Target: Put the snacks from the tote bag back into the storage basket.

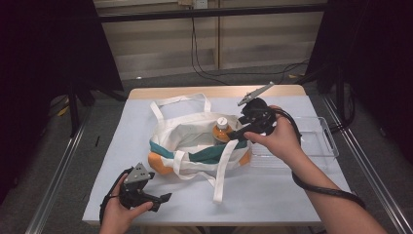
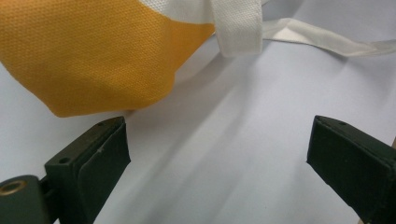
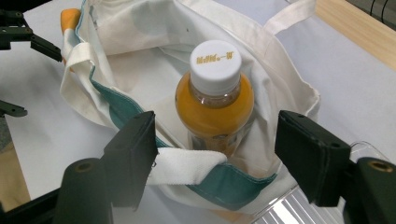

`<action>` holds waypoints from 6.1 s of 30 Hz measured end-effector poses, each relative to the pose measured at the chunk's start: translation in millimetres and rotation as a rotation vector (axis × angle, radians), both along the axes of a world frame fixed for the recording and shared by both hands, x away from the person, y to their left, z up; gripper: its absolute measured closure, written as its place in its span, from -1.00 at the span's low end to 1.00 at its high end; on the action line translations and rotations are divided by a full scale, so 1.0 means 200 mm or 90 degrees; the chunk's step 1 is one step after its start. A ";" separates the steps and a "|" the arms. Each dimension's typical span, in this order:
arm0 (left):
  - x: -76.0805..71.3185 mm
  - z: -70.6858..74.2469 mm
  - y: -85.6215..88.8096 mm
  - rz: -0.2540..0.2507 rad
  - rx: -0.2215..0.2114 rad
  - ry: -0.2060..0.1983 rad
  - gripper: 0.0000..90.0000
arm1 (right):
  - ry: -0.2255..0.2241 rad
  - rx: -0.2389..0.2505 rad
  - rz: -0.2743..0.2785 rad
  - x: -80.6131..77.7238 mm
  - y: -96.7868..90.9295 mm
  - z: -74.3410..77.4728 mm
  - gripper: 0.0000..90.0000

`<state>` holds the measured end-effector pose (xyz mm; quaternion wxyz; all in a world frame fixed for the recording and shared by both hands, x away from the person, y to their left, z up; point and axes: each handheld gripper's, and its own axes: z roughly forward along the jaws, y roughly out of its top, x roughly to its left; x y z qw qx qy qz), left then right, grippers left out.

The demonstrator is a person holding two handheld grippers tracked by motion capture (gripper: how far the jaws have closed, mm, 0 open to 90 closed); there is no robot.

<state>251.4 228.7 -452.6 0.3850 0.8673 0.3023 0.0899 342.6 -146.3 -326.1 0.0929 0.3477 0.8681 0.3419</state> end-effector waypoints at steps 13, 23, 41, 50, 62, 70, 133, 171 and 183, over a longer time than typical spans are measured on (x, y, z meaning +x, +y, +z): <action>0.00 0.00 0.00 -0.004 0.007 0.000 -0.88 | -0.010 -0.011 0.007 0.04 0.01 -0.01 -0.23; 0.00 0.00 0.00 -0.005 0.005 0.001 -0.88 | -0.014 -0.020 0.010 0.07 0.04 -0.01 -0.16; 0.00 0.00 0.00 -0.006 0.007 0.002 -0.88 | -0.006 -0.024 0.019 0.13 0.11 -0.03 -0.05; 0.00 -0.01 0.00 -0.009 0.007 0.002 -0.88 | 0.006 -0.029 0.018 0.14 0.13 -0.06 -0.01; 0.00 -0.01 0.00 -0.012 0.016 -0.003 -0.88 | 0.017 -0.030 0.014 0.16 0.14 -0.06 0.07; 0.00 -0.01 0.00 -0.013 0.014 0.005 -0.88 | 0.026 -0.022 0.015 0.17 0.15 -0.06 0.14; 0.00 -0.02 0.00 -0.008 0.012 0.006 -0.88 | 0.058 -0.106 0.013 0.19 0.20 0.04 0.33; 0.00 -0.02 0.00 -0.013 0.015 0.008 -0.88 | 0.092 -0.134 0.021 0.22 0.14 0.34 0.33; 0.00 -0.02 -0.01 -0.010 0.017 0.014 -0.88 | 0.083 -0.152 0.003 0.24 0.10 0.47 0.33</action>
